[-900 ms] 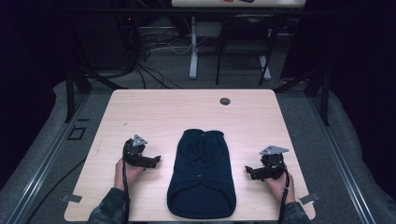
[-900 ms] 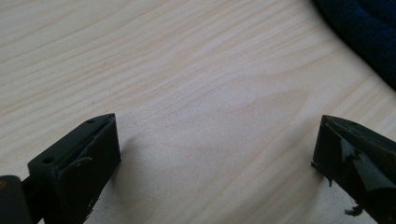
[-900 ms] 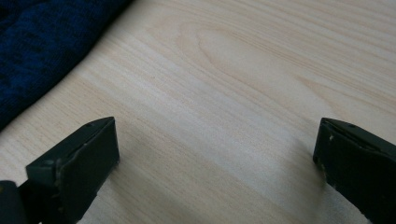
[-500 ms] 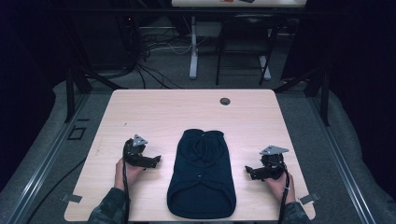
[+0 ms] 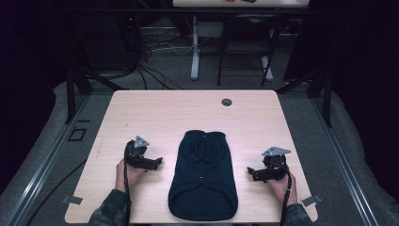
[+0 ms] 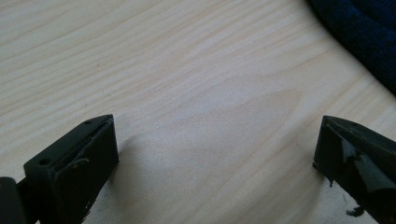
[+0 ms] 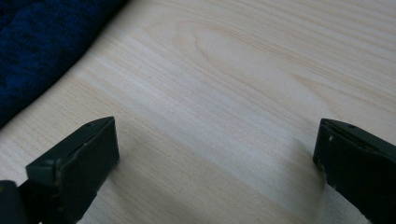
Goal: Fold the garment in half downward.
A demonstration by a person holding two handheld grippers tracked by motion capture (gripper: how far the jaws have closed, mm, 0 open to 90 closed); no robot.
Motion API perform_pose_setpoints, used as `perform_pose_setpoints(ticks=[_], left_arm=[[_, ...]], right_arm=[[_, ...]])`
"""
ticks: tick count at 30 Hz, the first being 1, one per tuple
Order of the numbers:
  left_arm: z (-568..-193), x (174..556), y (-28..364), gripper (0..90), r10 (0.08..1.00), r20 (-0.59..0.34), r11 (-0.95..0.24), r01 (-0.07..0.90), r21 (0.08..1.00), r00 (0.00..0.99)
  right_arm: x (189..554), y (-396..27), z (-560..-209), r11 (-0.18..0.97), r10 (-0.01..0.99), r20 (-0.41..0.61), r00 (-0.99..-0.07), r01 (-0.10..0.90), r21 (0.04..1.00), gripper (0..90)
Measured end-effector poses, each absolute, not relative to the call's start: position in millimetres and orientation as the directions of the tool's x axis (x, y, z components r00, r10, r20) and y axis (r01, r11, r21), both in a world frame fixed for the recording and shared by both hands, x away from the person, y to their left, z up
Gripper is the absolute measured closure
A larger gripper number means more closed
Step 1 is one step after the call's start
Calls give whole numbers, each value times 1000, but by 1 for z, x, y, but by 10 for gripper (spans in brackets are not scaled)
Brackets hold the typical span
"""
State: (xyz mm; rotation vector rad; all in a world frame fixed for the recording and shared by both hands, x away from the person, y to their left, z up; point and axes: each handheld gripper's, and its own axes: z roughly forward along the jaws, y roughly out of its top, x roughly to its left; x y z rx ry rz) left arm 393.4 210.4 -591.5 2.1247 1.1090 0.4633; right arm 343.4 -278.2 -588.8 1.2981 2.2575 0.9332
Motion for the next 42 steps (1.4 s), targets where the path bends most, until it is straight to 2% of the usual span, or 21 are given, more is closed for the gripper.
perform_pose_setpoints(ticks=[3, 6, 8, 11, 13, 15, 18, 24, 28, 29, 37, 42], left_arm=[[-591, 394, 209, 0, 819, 0, -404, 576, 711, 574], [-589, 394, 205, 0, 809, 19, -427, 566, 705, 587], [-586, 397, 201, 0, 795, -11, -437, 586, 682, 606], [-582, 400, 200, 0, 795, -31, -414, 579, 702, 606], [-581, 400, 198, 0, 790, -1, -440, 569, 695, 613], [-581, 401, 197, 0, 789, -10, -439, 575, 690, 615], [-574, 411, 197, 0, 769, -73, -424, 592, 685, 635], [-563, 425, 191, 0, 755, -100, -420, 595, 685, 648], [-555, 434, 186, 0, 752, -93, -425, 588, 689, 653], [-554, 435, 185, 0, 752, -94, -424, 588, 689, 653], [-542, 452, 164, 0, 724, -52, -478, 555, 680, 688], [-542, 461, 156, 1, 722, -71, -471, 565, 677, 688]], right_arm=[[346, -281, -588, 333, 881, 13, -474, 639, 693, 0], [348, -285, -585, 281, 886, 77, -457, 661, 696, 0], [348, -285, -581, 281, 884, 78, -461, 658, 699, 0], [349, -283, -575, 271, 882, 87, -463, 650, 710, 0], [350, -281, -570, 279, 878, 81, -471, 644, 712, 0], [351, -278, -565, 290, 876, 75, -476, 646, 706, 0], [355, -274, -558, 299, 869, 80, -488, 647, 702, 0], [368, -267, -546, 307, 857, 91, -507, 645, 700, 4], [376, -260, -541, 314, 846, 101, -524, 642, 699, 9], [382, -254, -537, 321, 842, 101, -530, 643, 696, 38], [400, -238, -525, 365, 818, 87, -568, 631, 684, 28], [409, -231, -520, 367, 814, 94, -573, 634, 681, 30]])
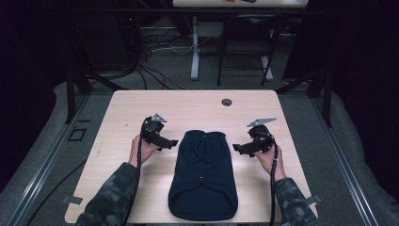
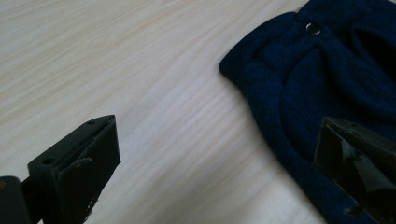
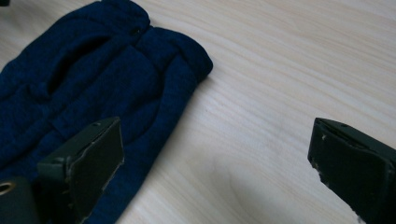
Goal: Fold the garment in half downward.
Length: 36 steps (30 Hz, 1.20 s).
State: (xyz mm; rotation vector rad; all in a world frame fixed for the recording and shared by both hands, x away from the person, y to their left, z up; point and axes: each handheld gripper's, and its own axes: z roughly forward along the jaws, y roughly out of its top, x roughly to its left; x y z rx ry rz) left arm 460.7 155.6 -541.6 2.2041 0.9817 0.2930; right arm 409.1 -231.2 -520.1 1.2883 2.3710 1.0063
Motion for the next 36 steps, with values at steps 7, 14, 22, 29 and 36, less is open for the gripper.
perform_pose_setpoints(ticks=[7, 14, 22, 29, 36], left_arm=[[-539, 476, 138, 1, 716, -109, -460, 583, 670, 689], [-540, 488, 115, 1, 718, -99, -473, 588, 656, 689], [-552, 499, 99, 36, 730, -109, -477, 618, 625, 674], [-562, 507, 91, 114, 758, -116, -459, 651, 605, 642], [-566, 507, 86, 154, 763, -102, -470, 657, 589, 638]], right_arm=[[428, -215, -517, 377, 809, 95, -581, 635, 674, 39], [448, -199, -523, 376, 812, 111, -573, 658, 653, 65], [464, -179, -533, 405, 815, 107, -569, 691, 599, 207], [475, -167, -545, 384, 840, 101, -533, 716, 583, 294], [478, -165, -555, 366, 851, 129, -509, 751, 549, 432]])
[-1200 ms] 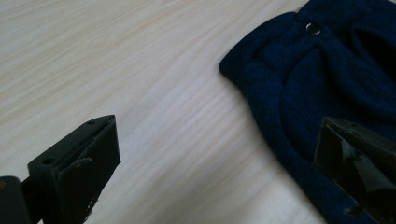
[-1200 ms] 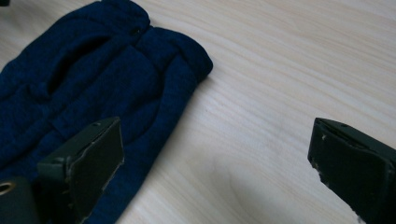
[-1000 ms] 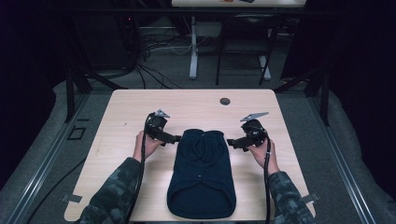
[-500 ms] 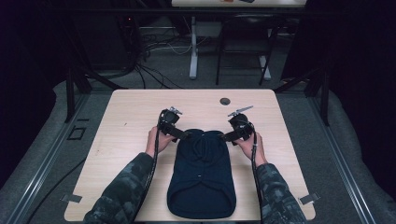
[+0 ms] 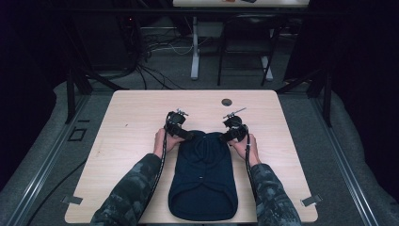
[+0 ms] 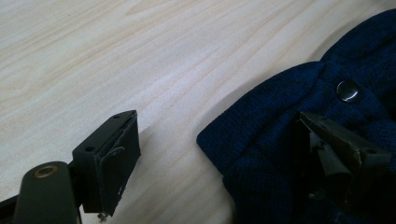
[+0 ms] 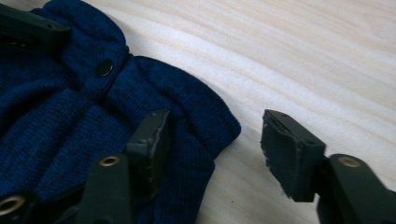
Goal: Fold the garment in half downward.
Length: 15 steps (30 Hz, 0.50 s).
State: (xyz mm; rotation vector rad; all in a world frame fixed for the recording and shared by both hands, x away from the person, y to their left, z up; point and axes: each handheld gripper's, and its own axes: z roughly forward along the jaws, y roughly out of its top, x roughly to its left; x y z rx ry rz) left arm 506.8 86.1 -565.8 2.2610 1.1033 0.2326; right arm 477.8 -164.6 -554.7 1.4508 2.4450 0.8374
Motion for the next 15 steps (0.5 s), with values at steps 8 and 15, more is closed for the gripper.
perform_pose_setpoints(ticks=[8, 15], left_arm=[[-567, 505, 82, 213, 755, -89, -495, 653, 574, 650], [-565, 499, 78, 351, 729, -79, -521, 627, 579, 680]], right_arm=[[477, -160, -558, 394, 840, 129, -527, 756, 522, 531], [475, -160, -560, 425, 817, 129, -562, 738, 525, 595]])
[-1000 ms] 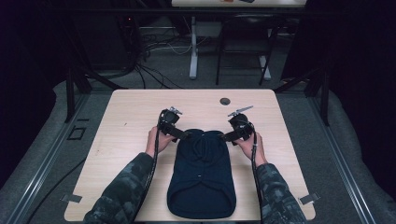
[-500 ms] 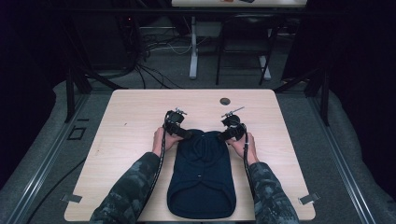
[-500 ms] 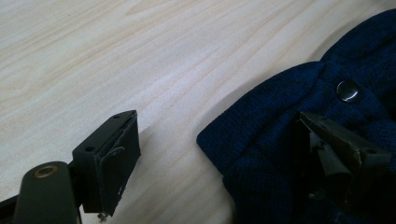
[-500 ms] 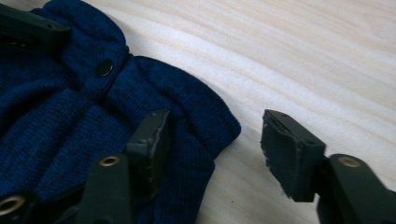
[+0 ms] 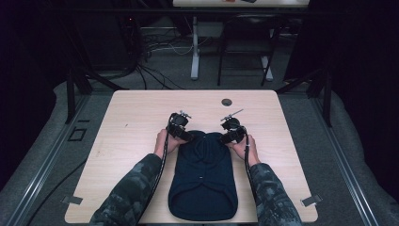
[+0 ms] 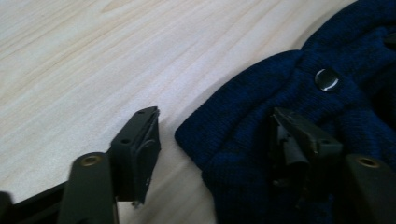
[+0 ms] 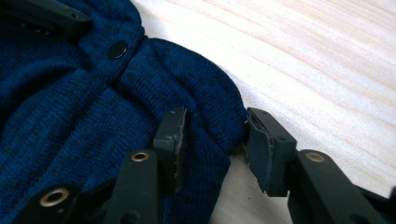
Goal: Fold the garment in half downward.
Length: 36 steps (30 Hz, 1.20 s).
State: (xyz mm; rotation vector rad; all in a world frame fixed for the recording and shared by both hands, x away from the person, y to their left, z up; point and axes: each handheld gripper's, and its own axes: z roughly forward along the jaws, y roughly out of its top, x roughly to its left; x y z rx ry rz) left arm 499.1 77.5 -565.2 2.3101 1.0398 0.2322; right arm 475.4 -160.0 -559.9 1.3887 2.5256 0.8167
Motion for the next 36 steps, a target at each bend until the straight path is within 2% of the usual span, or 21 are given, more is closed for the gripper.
perform_pose_setpoints(ticks=[3, 7, 9, 11, 15, 30, 36], left_arm=[[-565, 497, 77, 419, 723, -79, -523, 617, 588, 687], [-566, 495, 78, 454, 712, -78, -526, 603, 600, 698], [-566, 494, 78, 485, 706, -84, -526, 600, 603, 703], [-566, 493, 77, 530, 699, -85, -531, 595, 604, 710], [-565, 492, 75, 622, 686, -88, -543, 588, 600, 722], [-558, 488, 72, 694, 675, -46, -578, 567, 586, 736], [-547, 484, 75, 697, 665, -47, -569, 547, 614, 745]], right_arm=[[475, -160, -560, 432, 814, 124, -568, 734, 525, 610], [473, -157, -560, 460, 800, 107, -591, 717, 524, 645], [472, -154, -557, 507, 787, 66, -614, 704, 497, 668], [471, -151, -558, 506, 791, 54, -610, 701, 503, 682], [472, -153, -558, 502, 780, 87, -620, 703, 504, 720], [463, -150, -558, 516, 778, 23, -628, 659, 547, 753], [459, -152, -549, 520, 769, 6, -639, 630, 577, 753]])
